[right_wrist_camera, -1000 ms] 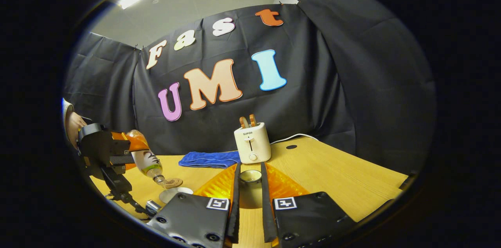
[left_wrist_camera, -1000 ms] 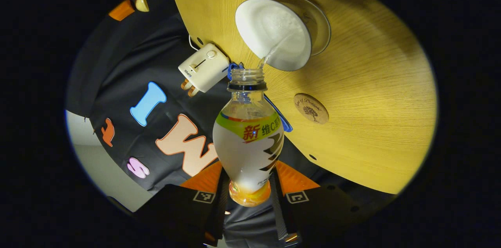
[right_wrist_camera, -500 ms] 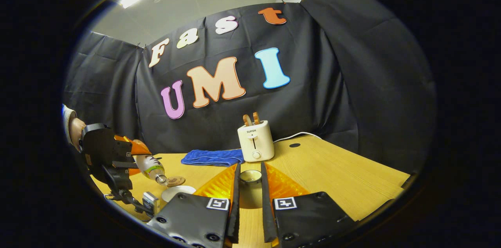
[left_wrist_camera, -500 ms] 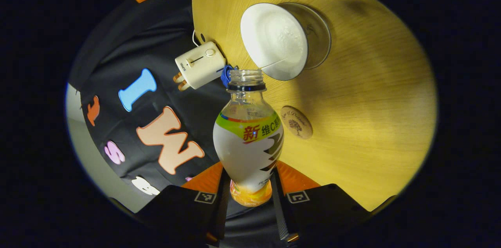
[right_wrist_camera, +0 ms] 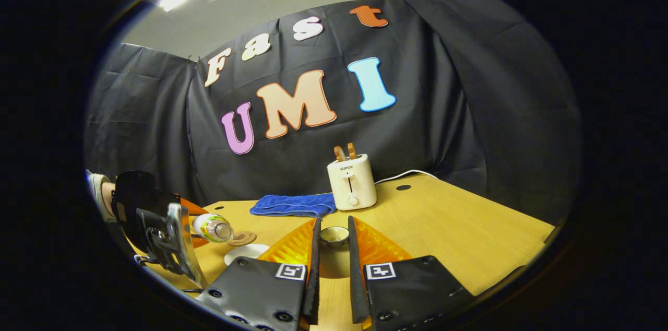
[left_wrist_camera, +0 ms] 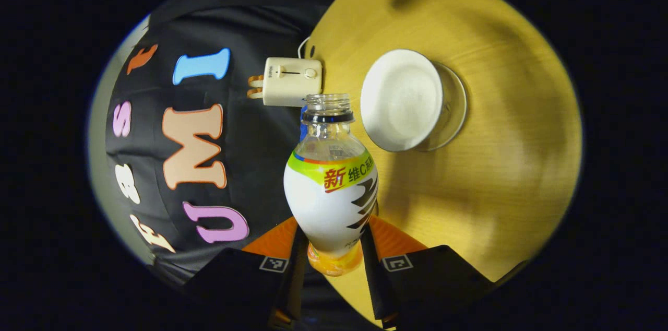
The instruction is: Open the teacup lid with one hand, grasp the water bottle and pour water into the teacup with the other hand; after pouring, place the water bottle on the coaster and then close the teacup lid.
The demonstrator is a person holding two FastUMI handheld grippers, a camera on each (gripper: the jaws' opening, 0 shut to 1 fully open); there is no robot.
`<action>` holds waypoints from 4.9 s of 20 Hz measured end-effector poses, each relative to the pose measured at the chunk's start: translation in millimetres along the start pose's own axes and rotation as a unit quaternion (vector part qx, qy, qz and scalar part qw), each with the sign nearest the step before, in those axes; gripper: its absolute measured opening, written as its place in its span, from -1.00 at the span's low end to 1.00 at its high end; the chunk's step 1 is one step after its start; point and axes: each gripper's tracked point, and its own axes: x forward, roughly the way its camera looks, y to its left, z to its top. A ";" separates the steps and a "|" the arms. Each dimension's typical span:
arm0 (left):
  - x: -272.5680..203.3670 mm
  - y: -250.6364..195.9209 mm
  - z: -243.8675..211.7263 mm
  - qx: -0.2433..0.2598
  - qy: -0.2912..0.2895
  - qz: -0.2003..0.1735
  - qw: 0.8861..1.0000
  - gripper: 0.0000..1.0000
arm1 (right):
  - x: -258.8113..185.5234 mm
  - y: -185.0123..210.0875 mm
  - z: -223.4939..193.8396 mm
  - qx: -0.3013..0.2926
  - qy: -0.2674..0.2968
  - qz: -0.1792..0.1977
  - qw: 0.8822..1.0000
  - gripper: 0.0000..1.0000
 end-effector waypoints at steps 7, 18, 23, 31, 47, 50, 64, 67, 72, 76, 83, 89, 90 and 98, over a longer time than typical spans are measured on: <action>-4.2 -1.8 9.1 -0.205 -0.082 -0.018 0.975 -0.01 | 4.9 43.5 3.2 -0.052 -0.011 0.023 0.998 -0.45; 9.7 54.0 -28.1 -0.476 -0.145 0.010 0.867 0.00 | 24.9 113.5 -19.2 -0.082 0.010 0.071 0.994 -0.40; 33.5 70.2 -25.2 -0.557 -0.174 0.016 0.812 -0.01 | 32.1 122.9 -29.8 -0.081 0.020 0.079 0.993 -0.50; 74.0 63.9 -27.0 -0.589 -0.172 0.012 0.789 0.00 | 43.2 111.2 -47.5 -0.076 0.042 0.070 0.994 -0.46; 91.3 54.0 -31.8 -0.606 -0.148 0.014 0.782 0.33 | 45.5 106.6 -55.4 -0.068 0.054 0.069 0.994 -0.45; 90.4 52.1 -32.9 -0.609 -0.145 0.014 0.780 0.43 | 45.6 111.4 -55.9 -0.067 0.051 0.077 0.993 -0.42; 31.8 36.6 -57.0 -0.625 -0.139 0.056 0.766 0.84 | 52.1 148.2 -86.2 -0.058 0.072 0.123 0.988 -0.44; 7.3 35.9 -55.3 -0.616 -0.151 0.075 0.769 0.84 | 55.3 149.7 -85.3 -0.062 0.070 0.122 0.988 -0.45; -23.7 26.4 -51.3 -0.606 -0.163 0.089 0.773 0.84 | 55.9 151.2 -90.7 -0.067 0.083 0.120 0.987 -0.45; -38.9 13.8 -49.9 -0.612 -0.164 0.088 0.768 0.84 | 53.6 150.0 -95.1 -0.069 0.091 0.116 0.987 -0.33; -69.4 6.8 -54.3 -0.612 -0.165 0.126 0.763 0.84 | 29.6 143.3 -80.1 -0.068 0.061 0.101 0.991 0.79; -85.4 2.0 -43.9 -0.604 -0.179 0.158 0.760 0.84 | -1.9 106.0 -62.1 -0.091 0.019 0.024 0.995 0.90; -84.2 1.1 -40.8 -0.606 -0.180 0.154 0.760 0.85 | -6.9 100.1 -59.9 -0.093 0.015 0.011 0.996 0.92; -77.0 -3.7 -35.9 -0.612 -0.178 0.147 0.757 0.85 | -16.1 98.6 -62.7 -0.098 0.014 0.002 0.995 0.92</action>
